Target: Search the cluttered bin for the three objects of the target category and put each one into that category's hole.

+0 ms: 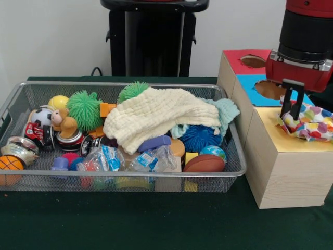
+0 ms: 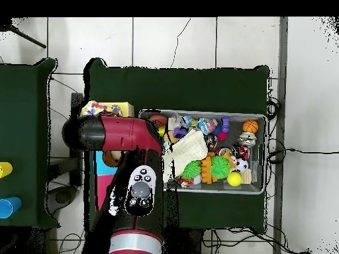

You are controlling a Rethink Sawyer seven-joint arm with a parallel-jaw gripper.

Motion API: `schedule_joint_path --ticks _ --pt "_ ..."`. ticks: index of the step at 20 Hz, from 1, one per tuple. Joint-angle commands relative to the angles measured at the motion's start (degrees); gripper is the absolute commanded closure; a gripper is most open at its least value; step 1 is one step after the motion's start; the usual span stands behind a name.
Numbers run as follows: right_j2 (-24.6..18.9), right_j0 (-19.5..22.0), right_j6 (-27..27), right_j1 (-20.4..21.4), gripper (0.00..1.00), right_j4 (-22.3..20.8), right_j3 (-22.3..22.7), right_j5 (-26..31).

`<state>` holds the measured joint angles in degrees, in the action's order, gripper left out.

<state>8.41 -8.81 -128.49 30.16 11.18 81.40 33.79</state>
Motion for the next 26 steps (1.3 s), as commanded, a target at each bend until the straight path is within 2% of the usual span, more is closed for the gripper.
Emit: schedule_joint_path --ticks 1,3,6,10,17,20,26 --pt "-9.9 4.9 -5.8 -3.6 1.0 4.7 0.1 -4.0" --pt "-13.2 7.1 -3.7 -4.3 1.0 5.6 0.4 -5.3" --pt "-12.0 6.9 -3.9 -6.1 1.0 4.4 -2.2 -4.7" --pt "-7.0 5.6 -5.5 -9.0 1.0 1.3 -6.1 -4.7" --pt "4.8 3.2 -9.0 -17.5 1.0 -2.5 -12.8 -5.1" --pt "5.2 4.0 -6.9 -19.1 1.0 -3.2 -13.3 -5.3" --pt "2.8 6.5 -4.1 -20.2 1.0 -2.9 -11.5 -7.7"
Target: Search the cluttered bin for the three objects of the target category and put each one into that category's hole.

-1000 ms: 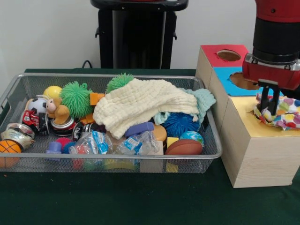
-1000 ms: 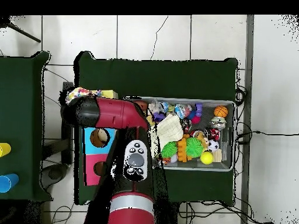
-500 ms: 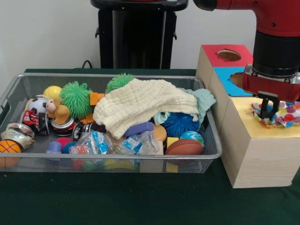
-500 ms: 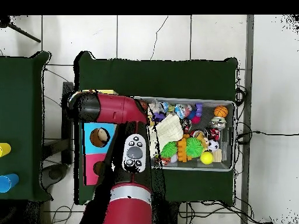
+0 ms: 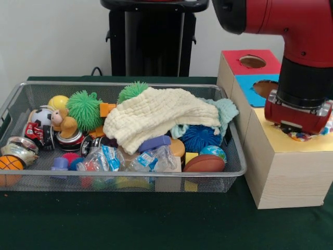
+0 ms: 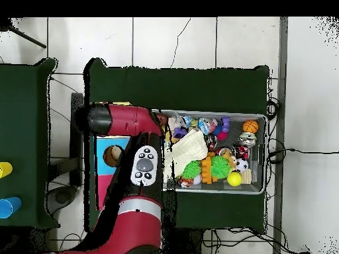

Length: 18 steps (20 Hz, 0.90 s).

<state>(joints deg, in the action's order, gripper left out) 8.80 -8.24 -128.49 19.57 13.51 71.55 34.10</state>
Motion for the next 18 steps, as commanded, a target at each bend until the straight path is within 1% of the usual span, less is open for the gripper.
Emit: schedule_joint_path --ticks 1,4,8,10,11,13,15,17,18 --pt "2.8 6.0 -4.3 -10.0 1.0 -5.3 -1.5 -8.5" --pt "4.9 5.3 -5.8 -11.3 1.0 -5.8 -1.9 -8.8" --pt "10.6 2.7 -8.9 -11.9 1.0 -6.9 -2.2 -8.8" --pt "16.3 0.0 -12.0 -13.3 1.0 -8.0 -3.4 -11.2" --pt "20.3 -1.8 -14.3 -14.2 1.0 -8.7 -3.8 -13.6" --pt "24.8 -3.7 -16.4 -14.7 1.0 -8.9 -3.4 -16.1" --pt "27.0 -4.5 -15.9 -14.0 1.0 -9.0 -2.6 -17.0" --pt "25.8 -3.7 -13.2 -11.8 1.0 -8.6 -1.2 -17.5" --pt "24.2 -2.8 -11.5 -10.5 1.0 -8.2 -0.2 -17.6"
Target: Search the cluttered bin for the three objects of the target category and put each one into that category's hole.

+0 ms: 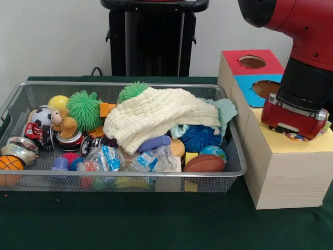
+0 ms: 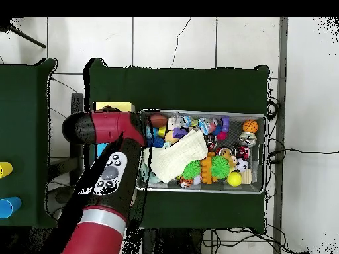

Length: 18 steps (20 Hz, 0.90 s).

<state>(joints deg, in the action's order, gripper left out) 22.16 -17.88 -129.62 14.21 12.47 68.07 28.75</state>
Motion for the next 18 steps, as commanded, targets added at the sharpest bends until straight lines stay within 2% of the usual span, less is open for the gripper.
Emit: schedule_joint_path --ticks 1,5,7,11,14,16,18 --pt "7.9 8.5 -7.7 -3.4 1.0 -6.8 4.0 -11.4" --pt "-3.7 15.6 2.6 3.0 1.0 -6.2 7.3 -7.8" --pt "-5.1 16.6 4.5 4.5 1.0 -7.2 7.4 -7.4" --pt "-4.4 16.1 4.2 7.4 1.0 -10.1 7.6 -6.4" --pt "-5.2 16.3 4.4 10.2 1.0 -10.9 9.0 -3.3" --pt "-8.4 18.1 6.8 13.3 1.0 -10.2 11.0 1.6" --pt "-11.0 19.5 8.1 15.4 1.0 -10.4 12.6 1.6"
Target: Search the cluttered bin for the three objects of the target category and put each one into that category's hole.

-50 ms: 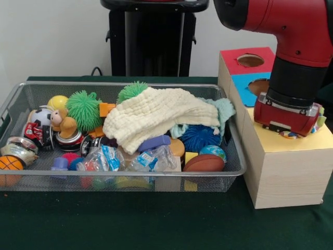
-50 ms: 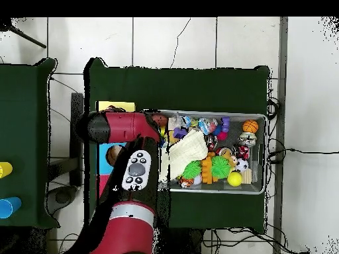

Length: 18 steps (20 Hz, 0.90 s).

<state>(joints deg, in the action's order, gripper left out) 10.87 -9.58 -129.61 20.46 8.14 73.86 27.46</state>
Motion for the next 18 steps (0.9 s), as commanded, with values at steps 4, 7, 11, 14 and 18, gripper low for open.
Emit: schedule_joint_path --ticks 4,7,11,14,18 --pt "-1.1 11.8 7.8 11.4 1.0 -8.4 8.3 0.9" --pt "0.0 10.7 7.2 15.2 1.0 -10.5 9.8 1.6" --pt "0.2 10.4 6.5 17.2 1.0 -13.9 10.3 -1.2" --pt "0.2 10.4 4.8 16.9 1.0 -15.8 10.1 -2.8" --pt "1.1 9.7 1.9 15.6 1.0 -18.7 8.8 -6.3"
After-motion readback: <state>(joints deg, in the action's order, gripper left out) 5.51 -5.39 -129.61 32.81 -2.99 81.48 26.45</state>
